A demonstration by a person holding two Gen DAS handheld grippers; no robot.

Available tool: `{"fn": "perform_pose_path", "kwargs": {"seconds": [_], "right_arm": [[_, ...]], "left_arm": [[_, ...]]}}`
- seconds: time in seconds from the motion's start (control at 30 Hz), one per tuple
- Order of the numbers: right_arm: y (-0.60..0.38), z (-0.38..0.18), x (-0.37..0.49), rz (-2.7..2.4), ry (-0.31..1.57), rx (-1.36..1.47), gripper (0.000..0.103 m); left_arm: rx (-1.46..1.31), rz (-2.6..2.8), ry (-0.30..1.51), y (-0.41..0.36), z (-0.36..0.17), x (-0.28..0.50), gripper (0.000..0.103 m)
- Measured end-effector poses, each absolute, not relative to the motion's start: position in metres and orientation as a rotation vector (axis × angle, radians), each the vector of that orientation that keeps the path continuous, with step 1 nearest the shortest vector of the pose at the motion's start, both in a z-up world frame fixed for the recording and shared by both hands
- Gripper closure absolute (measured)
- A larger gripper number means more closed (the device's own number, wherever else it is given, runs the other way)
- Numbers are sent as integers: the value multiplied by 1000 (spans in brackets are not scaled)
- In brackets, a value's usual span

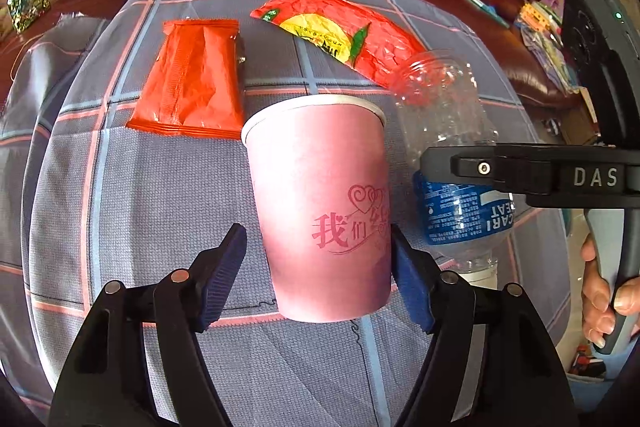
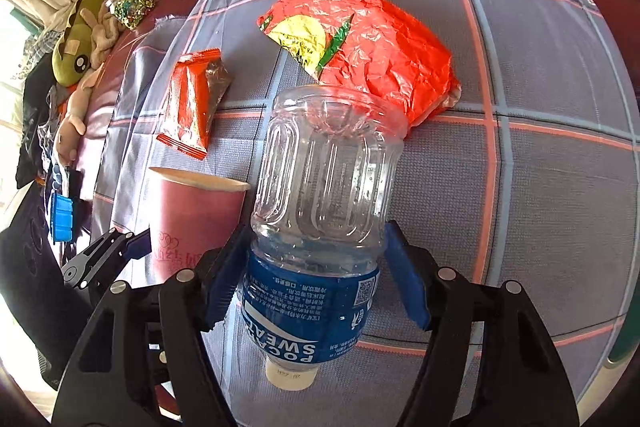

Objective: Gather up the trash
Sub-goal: 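Pull the bottle out of the cup and carry both toward the teal bin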

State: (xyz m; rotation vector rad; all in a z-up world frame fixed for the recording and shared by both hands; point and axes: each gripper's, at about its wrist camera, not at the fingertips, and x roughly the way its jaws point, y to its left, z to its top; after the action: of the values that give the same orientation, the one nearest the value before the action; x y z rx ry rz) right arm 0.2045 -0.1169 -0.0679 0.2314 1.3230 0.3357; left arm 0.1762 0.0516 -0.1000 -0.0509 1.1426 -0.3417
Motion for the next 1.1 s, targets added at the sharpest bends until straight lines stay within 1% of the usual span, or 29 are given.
{"fn": "perform_pose_path", "kwargs": {"seconds": [0.17,0.2,0.3,0.47,0.63,0.9,1.1], "right_arm": [[-144,-58,195,294,1293,245,38],[-149,-57,192,284,1291,249,38],[-168,-56,183,260,1282,270,38],[-202,-51,167,240,1256,322,38],[-243,-38,149,215,1202,380,38],[-329,-14,113,138,1099,467,38],[-397,-6,82,64,1037,542,38]], "left_arm": [[-52,-317,1119,51,-96,178,31],[-47,-312,1107,50,-95,177,41],[-22,-299,1080,43,-88,172,43],[-3,-303,1057,24,-73,162,43],[34,-334,1039,-11,-56,156,43],[105,-431,1006,-89,-33,146,43],[175,-521,992,-157,-23,138,43]]}}
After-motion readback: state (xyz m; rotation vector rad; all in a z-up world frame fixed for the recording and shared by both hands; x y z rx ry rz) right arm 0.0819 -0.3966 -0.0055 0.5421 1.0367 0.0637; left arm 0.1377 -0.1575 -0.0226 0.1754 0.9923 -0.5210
